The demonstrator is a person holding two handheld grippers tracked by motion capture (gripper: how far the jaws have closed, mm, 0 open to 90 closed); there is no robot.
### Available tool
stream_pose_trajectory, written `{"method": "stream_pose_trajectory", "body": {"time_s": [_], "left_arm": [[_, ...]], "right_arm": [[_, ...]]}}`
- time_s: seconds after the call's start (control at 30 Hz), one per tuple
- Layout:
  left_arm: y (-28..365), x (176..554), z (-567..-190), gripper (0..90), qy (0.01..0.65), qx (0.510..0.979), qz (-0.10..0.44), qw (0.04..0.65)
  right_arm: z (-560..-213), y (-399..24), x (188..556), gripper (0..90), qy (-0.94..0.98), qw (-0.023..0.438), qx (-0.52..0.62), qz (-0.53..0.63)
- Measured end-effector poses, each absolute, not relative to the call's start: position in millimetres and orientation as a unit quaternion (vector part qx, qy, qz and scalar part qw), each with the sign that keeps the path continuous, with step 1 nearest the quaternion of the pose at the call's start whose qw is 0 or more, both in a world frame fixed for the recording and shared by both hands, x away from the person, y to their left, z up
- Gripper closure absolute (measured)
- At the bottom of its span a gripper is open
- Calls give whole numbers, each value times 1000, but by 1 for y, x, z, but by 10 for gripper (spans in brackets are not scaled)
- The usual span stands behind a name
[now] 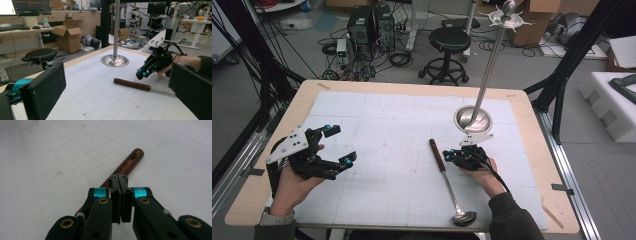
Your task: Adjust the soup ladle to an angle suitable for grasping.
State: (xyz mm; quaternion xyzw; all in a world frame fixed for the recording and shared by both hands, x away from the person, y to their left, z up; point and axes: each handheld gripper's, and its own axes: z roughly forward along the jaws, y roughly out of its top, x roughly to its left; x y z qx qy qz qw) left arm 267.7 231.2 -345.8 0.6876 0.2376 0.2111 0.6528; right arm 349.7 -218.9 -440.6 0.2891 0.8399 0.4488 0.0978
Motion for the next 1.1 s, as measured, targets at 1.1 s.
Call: {"method": "stream_pose_trajectory", "body": {"time_s": [1.1], "left_arm": [[241, 263, -350, 18, 256, 687, 237, 637]], "right_arm": [[-448, -195, 363, 898, 877, 79, 252, 401]]}}
